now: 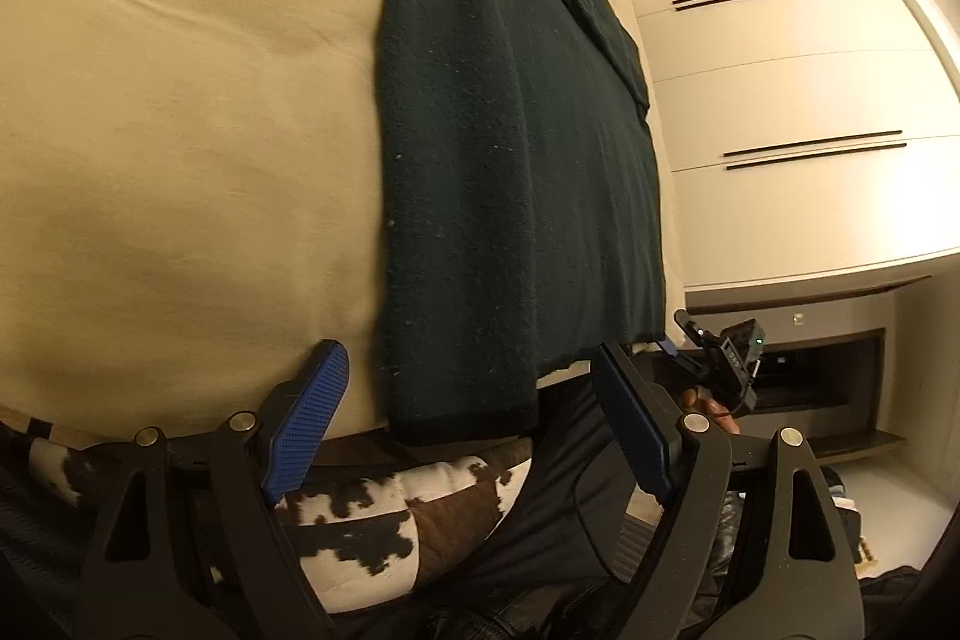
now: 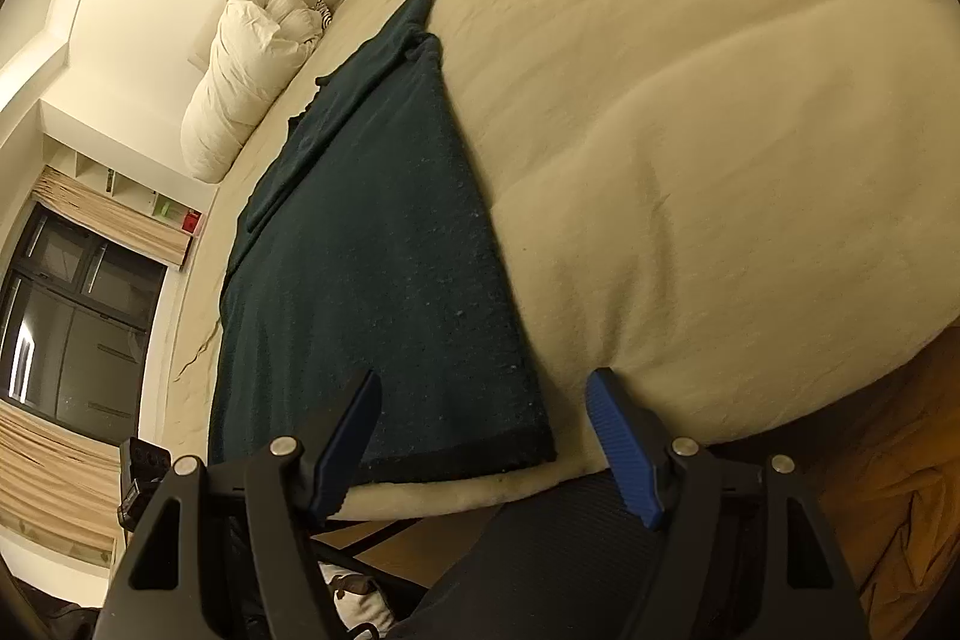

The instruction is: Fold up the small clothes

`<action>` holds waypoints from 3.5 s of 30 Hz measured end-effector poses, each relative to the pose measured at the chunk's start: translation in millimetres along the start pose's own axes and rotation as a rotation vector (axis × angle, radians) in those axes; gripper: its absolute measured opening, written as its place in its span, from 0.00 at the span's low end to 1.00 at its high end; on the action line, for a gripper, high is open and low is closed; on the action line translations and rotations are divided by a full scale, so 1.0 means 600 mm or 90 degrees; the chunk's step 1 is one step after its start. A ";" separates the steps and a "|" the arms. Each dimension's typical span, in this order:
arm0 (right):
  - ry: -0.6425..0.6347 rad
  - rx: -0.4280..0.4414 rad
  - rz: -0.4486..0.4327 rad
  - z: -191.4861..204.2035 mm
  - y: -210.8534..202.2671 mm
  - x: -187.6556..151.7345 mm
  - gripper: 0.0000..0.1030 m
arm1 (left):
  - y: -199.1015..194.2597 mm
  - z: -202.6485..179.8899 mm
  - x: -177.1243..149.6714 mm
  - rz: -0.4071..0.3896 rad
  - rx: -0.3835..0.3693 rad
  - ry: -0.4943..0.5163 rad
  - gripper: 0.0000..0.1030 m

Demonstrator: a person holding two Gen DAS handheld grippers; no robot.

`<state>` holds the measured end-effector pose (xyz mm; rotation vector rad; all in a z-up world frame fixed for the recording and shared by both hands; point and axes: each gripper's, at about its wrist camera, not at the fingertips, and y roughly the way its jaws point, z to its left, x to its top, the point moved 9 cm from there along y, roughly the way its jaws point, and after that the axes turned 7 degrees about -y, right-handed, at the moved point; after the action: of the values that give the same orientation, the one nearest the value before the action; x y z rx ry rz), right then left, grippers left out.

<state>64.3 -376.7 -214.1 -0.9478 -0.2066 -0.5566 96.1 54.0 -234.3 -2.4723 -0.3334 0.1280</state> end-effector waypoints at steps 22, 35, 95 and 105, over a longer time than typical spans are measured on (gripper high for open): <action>0.026 0.032 0.021 -0.007 -0.004 -0.005 0.43 | -0.002 -0.021 0.019 0.000 -0.141 -0.068 0.18; 0.027 0.030 0.026 -0.005 0.007 -0.011 0.19 | -0.010 -0.012 0.028 -0.015 -0.155 -0.094 0.18; 0.017 0.113 -0.147 0.201 0.261 0.616 0.08 | -0.033 -0.185 0.673 -0.229 -0.193 -0.109 0.05; 0.139 0.080 -0.132 0.081 0.381 0.628 0.50 | 0.026 -0.036 0.780 -0.222 -0.158 -0.249 0.43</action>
<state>507.6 -368.2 -196.4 -0.7421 -0.1425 -0.8235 553.8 155.0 -232.0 -2.5755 -0.9921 0.4484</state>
